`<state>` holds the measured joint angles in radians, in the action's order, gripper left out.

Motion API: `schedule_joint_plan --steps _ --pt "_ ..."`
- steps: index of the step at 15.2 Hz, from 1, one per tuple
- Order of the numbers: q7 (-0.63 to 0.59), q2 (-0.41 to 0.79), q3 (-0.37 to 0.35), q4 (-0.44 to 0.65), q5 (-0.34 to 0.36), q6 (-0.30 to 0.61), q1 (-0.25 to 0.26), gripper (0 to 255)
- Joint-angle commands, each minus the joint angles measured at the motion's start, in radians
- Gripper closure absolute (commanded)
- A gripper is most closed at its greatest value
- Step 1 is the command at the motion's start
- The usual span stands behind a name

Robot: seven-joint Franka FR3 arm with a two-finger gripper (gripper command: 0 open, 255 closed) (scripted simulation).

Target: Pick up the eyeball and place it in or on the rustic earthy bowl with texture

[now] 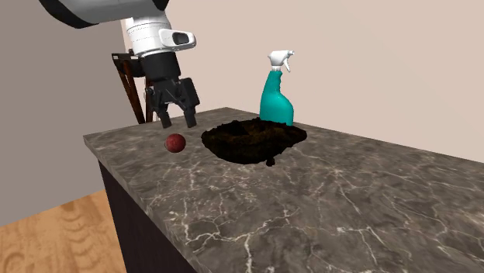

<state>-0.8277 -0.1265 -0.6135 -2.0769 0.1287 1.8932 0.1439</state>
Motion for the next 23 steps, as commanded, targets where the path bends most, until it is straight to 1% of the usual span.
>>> schedule_joint_plan --steps 1,2,10,18,19,23 --pt "-0.067 0.084 -0.035 0.057 0.055 -0.003 0.01 0" --pt "-0.099 0.127 -0.05 0.088 0.084 -0.01 0.019 0" --pt "-0.116 0.151 -0.039 0.01 0.109 0.087 0.015 0" --pt "-0.116 0.151 -0.039 0.01 0.109 0.087 0.015 0" --pt "-0.116 0.151 -0.039 0.01 0.109 0.087 0.015 255" --pt "-0.116 0.151 -0.039 0.01 0.109 0.087 0.015 255"
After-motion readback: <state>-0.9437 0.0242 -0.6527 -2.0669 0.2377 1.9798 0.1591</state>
